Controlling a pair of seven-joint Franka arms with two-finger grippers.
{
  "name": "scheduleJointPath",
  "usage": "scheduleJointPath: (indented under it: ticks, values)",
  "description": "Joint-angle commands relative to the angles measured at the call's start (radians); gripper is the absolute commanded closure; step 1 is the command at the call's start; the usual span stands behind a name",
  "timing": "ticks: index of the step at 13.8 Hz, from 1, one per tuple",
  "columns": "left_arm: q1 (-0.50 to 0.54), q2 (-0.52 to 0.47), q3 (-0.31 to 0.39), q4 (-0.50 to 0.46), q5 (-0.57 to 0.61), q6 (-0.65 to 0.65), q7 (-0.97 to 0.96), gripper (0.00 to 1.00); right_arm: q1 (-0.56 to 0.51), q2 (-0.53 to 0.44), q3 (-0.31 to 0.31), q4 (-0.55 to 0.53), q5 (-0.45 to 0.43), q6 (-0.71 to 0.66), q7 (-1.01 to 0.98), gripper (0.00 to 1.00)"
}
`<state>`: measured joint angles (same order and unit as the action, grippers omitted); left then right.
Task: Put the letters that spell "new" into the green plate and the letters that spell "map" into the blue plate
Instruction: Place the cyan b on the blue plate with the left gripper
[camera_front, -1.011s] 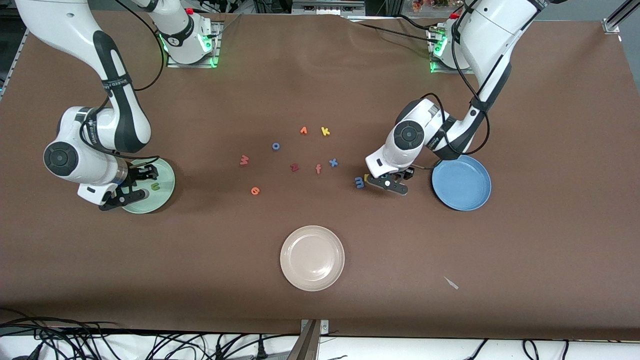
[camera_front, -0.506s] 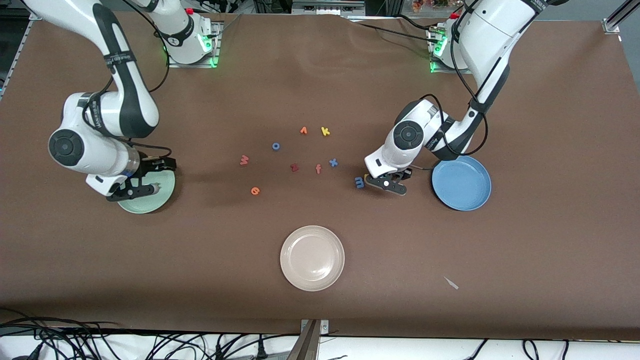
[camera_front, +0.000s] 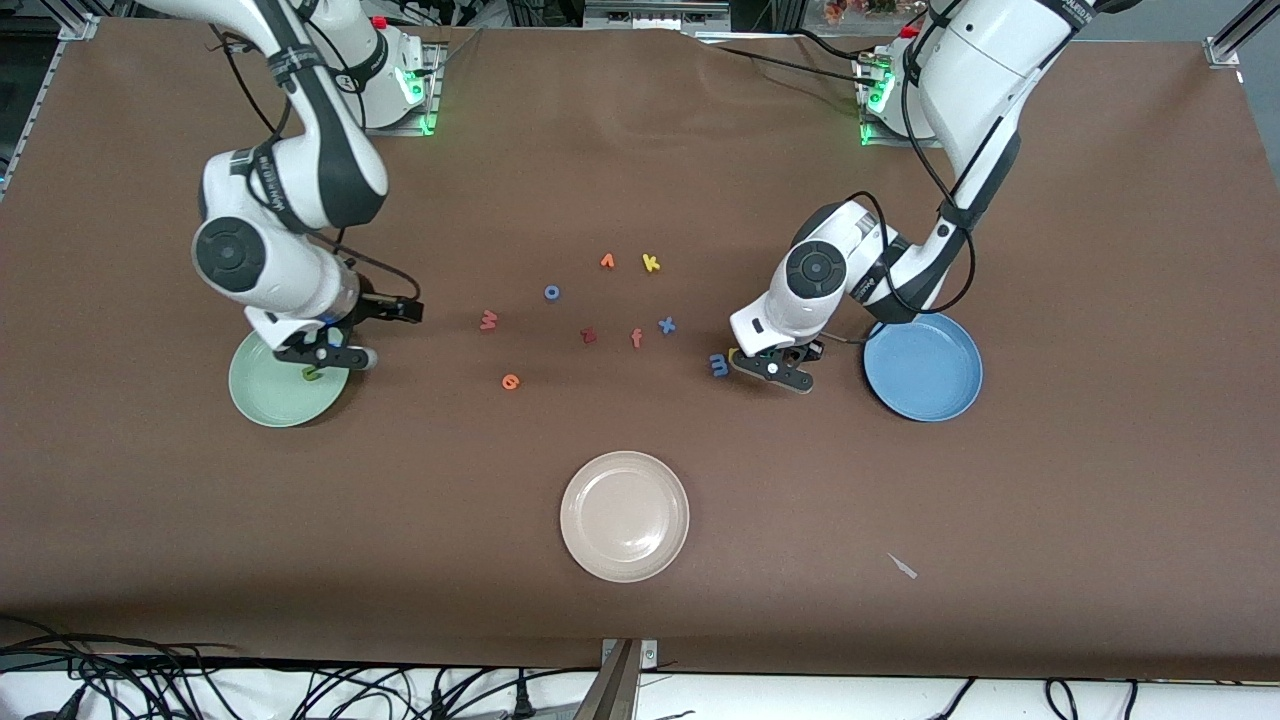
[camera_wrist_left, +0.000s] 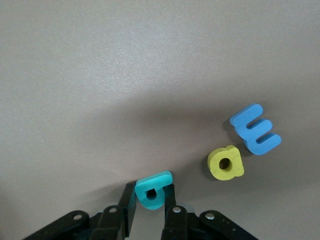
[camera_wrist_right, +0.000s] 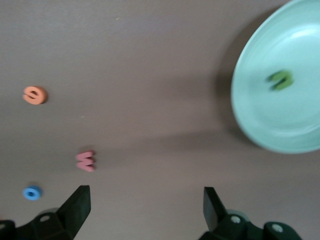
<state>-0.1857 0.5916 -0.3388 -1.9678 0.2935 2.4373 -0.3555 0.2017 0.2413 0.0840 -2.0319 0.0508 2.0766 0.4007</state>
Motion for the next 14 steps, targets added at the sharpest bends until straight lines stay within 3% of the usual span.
scheduleJointPath:
  ticks: [1,4,6,12,13,14]
  values:
    - [0.009,-0.030,0.001,0.000,0.035,-0.030,-0.008,0.94,-0.002,-0.043,0.051,-0.059,0.003,0.036,0.166,0.00]
    - [0.023,-0.087,0.007,0.044,0.035,-0.159,0.070,0.94,-0.001,-0.051,0.141,-0.129,-0.005,0.164,0.360,0.00]
    - [0.090,-0.117,0.003,0.059,0.035,-0.217,0.165,0.94,-0.001,-0.048,0.167,-0.187,-0.005,0.270,0.414,0.00]
    - [0.301,-0.127,0.003,0.043,0.035,-0.248,0.463,0.92,0.028,0.016,0.178,-0.231,-0.005,0.417,0.446,0.00]
    - [0.321,-0.124,0.003,0.032,0.035,-0.247,0.476,0.90,0.028,0.036,0.177,-0.234,-0.006,0.447,0.445,0.00]
    - [0.336,-0.119,0.001,0.027,0.035,-0.247,0.484,0.77,0.030,0.064,0.177,-0.234,-0.008,0.489,0.445,0.00]
